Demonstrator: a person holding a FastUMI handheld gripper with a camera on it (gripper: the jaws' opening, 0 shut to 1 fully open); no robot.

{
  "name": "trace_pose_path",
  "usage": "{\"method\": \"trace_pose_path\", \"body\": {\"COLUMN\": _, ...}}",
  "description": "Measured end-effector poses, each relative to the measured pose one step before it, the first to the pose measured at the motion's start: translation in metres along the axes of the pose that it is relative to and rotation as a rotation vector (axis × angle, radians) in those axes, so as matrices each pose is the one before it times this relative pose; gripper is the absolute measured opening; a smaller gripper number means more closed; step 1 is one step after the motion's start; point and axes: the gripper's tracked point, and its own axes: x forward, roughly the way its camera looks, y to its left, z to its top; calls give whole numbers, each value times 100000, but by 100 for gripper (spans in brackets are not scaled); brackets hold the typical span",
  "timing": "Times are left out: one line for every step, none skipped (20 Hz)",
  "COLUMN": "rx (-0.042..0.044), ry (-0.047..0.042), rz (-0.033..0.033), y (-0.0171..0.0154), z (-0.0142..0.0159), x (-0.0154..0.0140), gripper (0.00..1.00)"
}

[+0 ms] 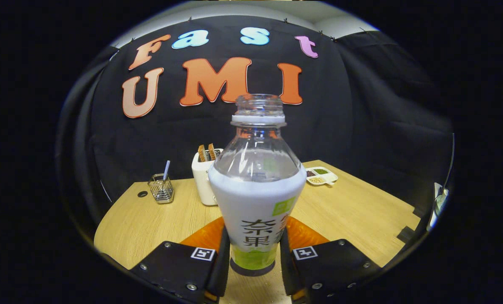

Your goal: Take the bottle from table, then pour the juice into the cup, finally place the bottle on the coaster

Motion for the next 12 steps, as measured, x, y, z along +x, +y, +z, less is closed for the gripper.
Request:
{"method": "trace_pose_path", "body": {"rx": 1264, "ry": 866, "rz": -842, "y": -97, "z": -898, "x": 399, "gripper": 52}}
{"method": "trace_pose_path", "body": {"rx": 1583, "ry": 666, "rz": -161, "y": 118, "z": -631, "x": 533, "gripper": 52}}
{"method": "trace_pose_path", "body": {"rx": 1085, "ry": 556, "rz": 661, "y": 328, "z": -749, "x": 506, "gripper": 52}}
{"method": "trace_pose_path", "body": {"rx": -109, "ry": 1012, "rz": 19, "y": 99, "z": -738, "x": 501, "gripper": 53}}
{"method": "trace_pose_path", "body": {"rx": -1513, "ry": 1649, "rz": -1364, "y": -233, "z": -748, "x": 417, "gripper": 55}}
{"method": "trace_pose_path", "body": {"rx": -2013, "ry": 835, "rz": -2099, "y": -321, "z": -578, "x": 390, "gripper": 55}}
{"method": "trace_pose_path", "body": {"rx": -1701, "ry": 766, "rz": -761, "y": 82, "z": -456, "x": 437, "gripper": 55}}
{"method": "trace_pose_path", "body": {"rx": -1133, "ry": 925, "rz": 357, "y": 263, "z": -524, "x": 296, "gripper": 55}}
{"method": "trace_pose_path", "body": {"rx": 210, "ry": 841, "rz": 658, "y": 349, "z": -437, "x": 173, "gripper": 55}}
{"method": "trace_pose_path", "body": {"rx": 295, "ry": 344, "rz": 449, "y": 281, "z": -340, "x": 198, "gripper": 55}}
{"method": "trace_pose_path", "body": {"rx": -492, "ry": 831, "rz": -403, "y": 23, "z": -503, "x": 288, "gripper": 55}}
{"method": "trace_pose_path", "body": {"rx": -1105, "ry": 721, "rz": -683, "y": 21, "z": -395, "x": 208, "gripper": 55}}
